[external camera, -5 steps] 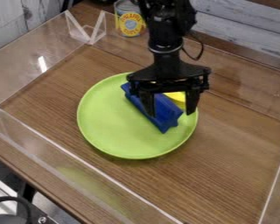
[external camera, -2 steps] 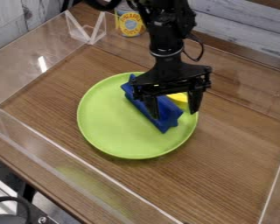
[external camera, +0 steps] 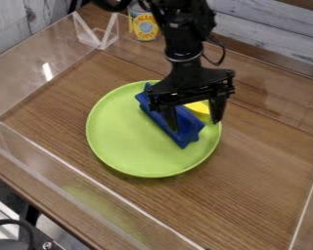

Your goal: Remove the blue object from inside the green plate and put it on the table

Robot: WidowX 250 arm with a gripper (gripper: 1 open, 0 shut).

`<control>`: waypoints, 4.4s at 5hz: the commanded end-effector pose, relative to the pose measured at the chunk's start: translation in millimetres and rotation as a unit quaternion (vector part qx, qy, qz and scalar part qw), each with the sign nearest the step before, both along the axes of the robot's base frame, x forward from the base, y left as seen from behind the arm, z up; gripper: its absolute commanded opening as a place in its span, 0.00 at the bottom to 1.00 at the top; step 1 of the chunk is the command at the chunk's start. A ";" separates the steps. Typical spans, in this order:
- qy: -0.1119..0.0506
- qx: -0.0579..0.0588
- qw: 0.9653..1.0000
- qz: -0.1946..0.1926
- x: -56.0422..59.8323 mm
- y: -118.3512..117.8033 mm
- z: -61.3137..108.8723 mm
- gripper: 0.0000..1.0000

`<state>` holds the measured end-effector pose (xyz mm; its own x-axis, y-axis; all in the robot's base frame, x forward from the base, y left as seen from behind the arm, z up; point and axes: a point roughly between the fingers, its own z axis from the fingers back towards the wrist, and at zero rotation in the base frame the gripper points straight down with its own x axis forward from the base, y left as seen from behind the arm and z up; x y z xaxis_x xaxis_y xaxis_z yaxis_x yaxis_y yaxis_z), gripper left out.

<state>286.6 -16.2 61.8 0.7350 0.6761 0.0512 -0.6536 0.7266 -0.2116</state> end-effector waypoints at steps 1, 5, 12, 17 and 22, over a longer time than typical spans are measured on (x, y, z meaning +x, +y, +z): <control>-0.016 -0.004 1.000 0.017 3.7 2.3 7.0 1.00; -0.027 -0.011 0.999 0.043 4.5 1.4 14.3 1.00; -0.029 0.002 0.997 0.064 21.8 1.6 -19.4 1.00; -0.022 0.004 0.999 0.049 13.9 -8.4 -21.2 0.00; -0.008 0.004 1.000 0.011 -6.9 -26.5 -9.2 0.00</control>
<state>279.8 -40.9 46.7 0.7123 0.6995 0.0580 -0.6770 0.7065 -0.2061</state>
